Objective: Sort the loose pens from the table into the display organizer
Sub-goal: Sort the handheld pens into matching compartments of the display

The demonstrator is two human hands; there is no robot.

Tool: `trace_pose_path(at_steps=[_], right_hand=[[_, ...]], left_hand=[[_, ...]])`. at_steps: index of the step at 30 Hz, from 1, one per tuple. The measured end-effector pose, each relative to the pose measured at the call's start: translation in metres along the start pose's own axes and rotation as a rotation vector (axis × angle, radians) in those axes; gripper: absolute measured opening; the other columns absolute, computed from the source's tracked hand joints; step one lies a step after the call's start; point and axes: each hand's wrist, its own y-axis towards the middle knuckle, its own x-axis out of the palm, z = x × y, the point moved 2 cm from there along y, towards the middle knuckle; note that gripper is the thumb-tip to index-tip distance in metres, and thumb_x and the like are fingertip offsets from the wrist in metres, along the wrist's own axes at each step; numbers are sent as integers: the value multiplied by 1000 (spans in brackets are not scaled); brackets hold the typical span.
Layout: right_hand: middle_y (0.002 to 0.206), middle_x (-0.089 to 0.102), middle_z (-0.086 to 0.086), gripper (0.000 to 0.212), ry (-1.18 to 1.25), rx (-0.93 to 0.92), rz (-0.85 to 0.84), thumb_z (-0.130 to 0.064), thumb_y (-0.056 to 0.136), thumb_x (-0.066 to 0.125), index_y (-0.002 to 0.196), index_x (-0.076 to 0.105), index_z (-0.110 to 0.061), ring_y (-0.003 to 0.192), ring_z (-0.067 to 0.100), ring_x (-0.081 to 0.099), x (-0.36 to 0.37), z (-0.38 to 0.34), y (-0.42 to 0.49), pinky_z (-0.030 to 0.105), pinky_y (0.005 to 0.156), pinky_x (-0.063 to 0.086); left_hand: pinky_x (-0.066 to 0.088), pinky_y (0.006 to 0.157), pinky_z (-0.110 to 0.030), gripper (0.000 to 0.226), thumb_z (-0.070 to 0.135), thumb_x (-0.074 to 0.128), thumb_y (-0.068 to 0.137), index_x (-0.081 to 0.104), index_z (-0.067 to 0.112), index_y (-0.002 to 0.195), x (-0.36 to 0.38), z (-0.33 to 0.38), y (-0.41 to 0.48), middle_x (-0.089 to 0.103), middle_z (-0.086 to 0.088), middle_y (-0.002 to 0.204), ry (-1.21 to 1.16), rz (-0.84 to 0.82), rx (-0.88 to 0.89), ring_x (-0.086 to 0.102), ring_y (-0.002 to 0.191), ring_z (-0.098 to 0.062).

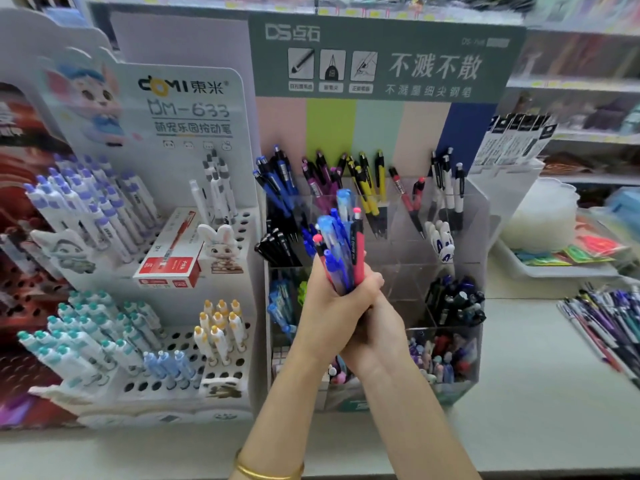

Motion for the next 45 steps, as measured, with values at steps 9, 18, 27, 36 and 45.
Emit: trace_pose_path(at_steps=[9,18,27,36,45], right_hand=[[88,67,-1,22,-748,-561,61,-9,97,48,102,68,-18,76,14,61,14,-53,-10,29,72,54],[61,55,-11,11,-1109,-617,-222,-15,92,60,101,66,-15,49,2,48,47,-65,-5,14,45,40],[63,54,4,21,-1034,-521,-180,-26,91,58,91,58,-6,39,3,37,29,-89,1,12,36,30],[61,60,3,6,-1199,-399,-302,-6,86,65,83,66,-1,45,4,53,19,-85,0,16,40,42],[48,50,-13,19,-1157,-475,-199,-19,95,57,80,57,-8,38,1,46,12,-48,13,10,41,35]], left_hand=[[40,51,-25,37,10,64,75,47,9,108,-15,0,0,46,-1,66,-476,-292,-140,43,48,-12],[44,46,-25,25,8,60,76,53,4,99,-23,-2,-6,54,-3,67,-367,-380,-234,49,46,-14],[44,48,-23,27,0,60,86,49,21,101,-33,2,-12,66,-12,80,289,-342,-277,50,48,-9],[45,49,-26,31,0,59,85,48,23,103,-42,-10,-18,63,11,70,407,-395,-364,49,49,-8],[49,53,-28,27,11,64,86,47,25,102,-66,-8,-27,59,-1,78,479,-352,-419,52,52,-11]])
